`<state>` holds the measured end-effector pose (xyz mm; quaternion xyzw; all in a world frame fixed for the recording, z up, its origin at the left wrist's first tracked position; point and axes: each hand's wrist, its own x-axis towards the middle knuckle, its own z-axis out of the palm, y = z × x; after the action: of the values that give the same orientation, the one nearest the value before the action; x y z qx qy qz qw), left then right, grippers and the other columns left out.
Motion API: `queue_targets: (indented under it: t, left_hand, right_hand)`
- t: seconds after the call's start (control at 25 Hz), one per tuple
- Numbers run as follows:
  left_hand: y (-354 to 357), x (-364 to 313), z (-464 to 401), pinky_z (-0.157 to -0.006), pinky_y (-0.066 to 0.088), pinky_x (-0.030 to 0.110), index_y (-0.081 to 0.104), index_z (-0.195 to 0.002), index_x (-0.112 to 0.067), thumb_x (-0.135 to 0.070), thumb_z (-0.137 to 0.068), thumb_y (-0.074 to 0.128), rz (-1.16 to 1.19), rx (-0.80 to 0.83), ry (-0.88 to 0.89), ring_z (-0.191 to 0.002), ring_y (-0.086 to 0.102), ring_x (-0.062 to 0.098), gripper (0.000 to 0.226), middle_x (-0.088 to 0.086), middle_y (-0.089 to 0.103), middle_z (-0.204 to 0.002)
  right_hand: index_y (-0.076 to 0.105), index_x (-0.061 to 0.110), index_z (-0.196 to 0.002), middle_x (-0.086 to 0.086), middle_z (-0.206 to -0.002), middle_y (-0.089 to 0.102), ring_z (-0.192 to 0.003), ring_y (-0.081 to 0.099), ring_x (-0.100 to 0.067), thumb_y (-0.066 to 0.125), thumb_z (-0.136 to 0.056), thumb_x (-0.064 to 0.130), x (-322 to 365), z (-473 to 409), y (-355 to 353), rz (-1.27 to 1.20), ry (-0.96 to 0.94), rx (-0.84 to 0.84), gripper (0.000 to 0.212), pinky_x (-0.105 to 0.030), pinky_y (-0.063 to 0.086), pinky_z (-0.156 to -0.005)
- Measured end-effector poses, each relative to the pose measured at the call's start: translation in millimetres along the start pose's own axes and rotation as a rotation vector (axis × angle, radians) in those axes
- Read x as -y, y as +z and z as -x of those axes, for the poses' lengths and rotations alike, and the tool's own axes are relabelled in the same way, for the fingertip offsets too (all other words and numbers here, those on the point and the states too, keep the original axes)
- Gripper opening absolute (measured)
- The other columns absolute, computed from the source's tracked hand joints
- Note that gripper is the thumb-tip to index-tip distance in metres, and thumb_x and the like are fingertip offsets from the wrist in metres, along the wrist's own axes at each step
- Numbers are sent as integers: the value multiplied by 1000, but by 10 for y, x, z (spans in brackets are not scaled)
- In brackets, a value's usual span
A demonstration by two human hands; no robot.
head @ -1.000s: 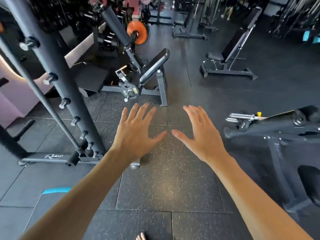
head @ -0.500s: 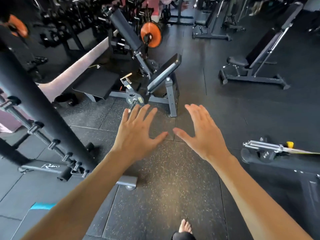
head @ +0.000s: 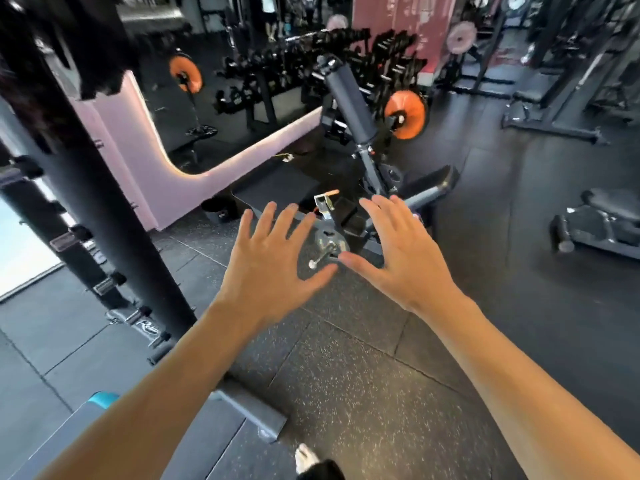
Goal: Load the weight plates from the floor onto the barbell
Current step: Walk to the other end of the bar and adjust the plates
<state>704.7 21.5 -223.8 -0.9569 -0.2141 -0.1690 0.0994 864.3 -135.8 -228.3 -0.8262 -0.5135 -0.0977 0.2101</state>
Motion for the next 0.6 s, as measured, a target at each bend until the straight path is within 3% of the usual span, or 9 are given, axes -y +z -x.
queue_targets:
  t: [0.4, 0.6]
  left_hand:
    - [170, 1262, -1381, -119, 29, 58, 52, -146, -16, -78, -89, 28, -25, -156, -213, -141, 42, 36, 88, 10, 51, -148]
    - [271, 1692, -1648, -119, 30, 55, 50, -146, -14, -75, -91, 26, -85, -139, -298, -141, 42, 35, 86, 10, 49, -148]
  right_hand:
    - [33, 13, -155, -6, -159, 35, -152, 24, -28, 32, -89, 79, 43, -2375, 342, -12, -301, -102, 93, -51, 37, -114]
    - [34, 14, -153, -3, -158, 33, -150, 23, -19, 38, -89, 74, 299, -3092, 606, -107, -427, -146, 88, -35, 33, -114]
